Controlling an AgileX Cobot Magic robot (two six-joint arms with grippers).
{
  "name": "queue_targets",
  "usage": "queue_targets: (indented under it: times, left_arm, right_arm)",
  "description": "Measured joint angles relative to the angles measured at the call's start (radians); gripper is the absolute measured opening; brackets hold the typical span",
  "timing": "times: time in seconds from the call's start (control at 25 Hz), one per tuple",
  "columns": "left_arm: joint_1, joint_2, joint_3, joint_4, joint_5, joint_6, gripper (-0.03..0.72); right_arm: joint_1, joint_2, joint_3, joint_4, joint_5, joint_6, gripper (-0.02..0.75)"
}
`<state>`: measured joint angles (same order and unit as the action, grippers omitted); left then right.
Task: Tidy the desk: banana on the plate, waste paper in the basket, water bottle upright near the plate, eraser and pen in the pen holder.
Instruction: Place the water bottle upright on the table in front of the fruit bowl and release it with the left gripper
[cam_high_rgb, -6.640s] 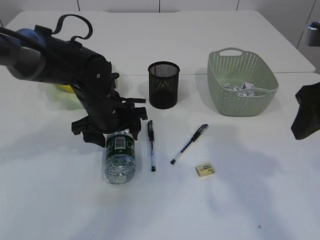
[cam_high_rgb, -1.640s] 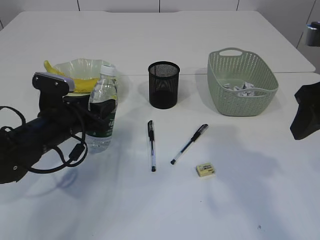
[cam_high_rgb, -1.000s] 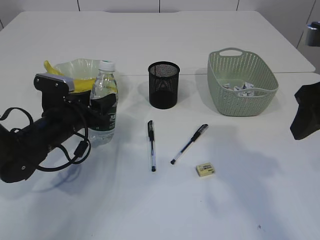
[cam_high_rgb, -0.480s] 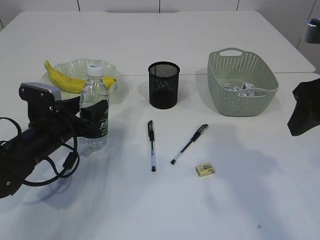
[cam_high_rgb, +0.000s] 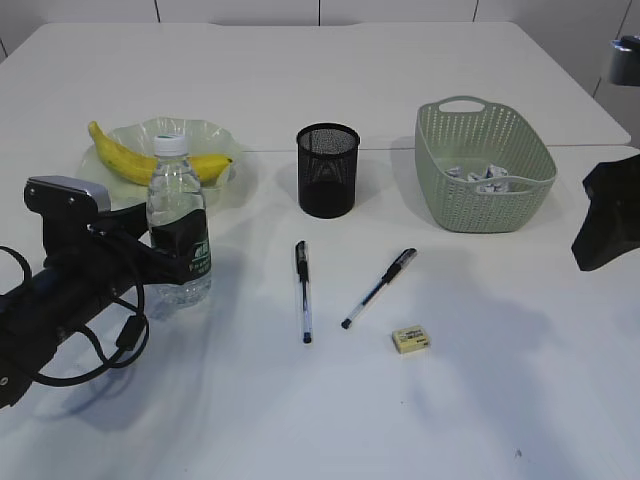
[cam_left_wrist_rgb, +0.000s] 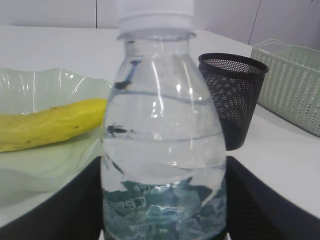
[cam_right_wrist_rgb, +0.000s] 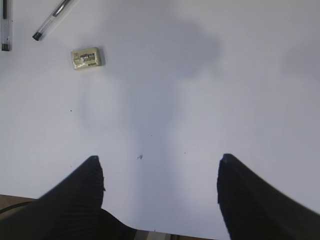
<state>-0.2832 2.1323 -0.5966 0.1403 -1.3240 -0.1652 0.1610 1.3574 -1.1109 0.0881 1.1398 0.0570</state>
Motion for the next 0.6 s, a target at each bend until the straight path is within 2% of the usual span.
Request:
queue_targets:
  times: [0.32,0.6]
  left_arm:
    - [0.0,-0.002,0.007,0.011,0.022,0.0,0.507]
    - [0.0,-0.002,0.019,0.012,0.126,0.0,0.519]
  right_arm:
    - [0.0,0.0,0.0,0.002,0.0,0.0,0.527]
    - [0.0,0.0,0.0,0.004,0.0,0.0,0.527]
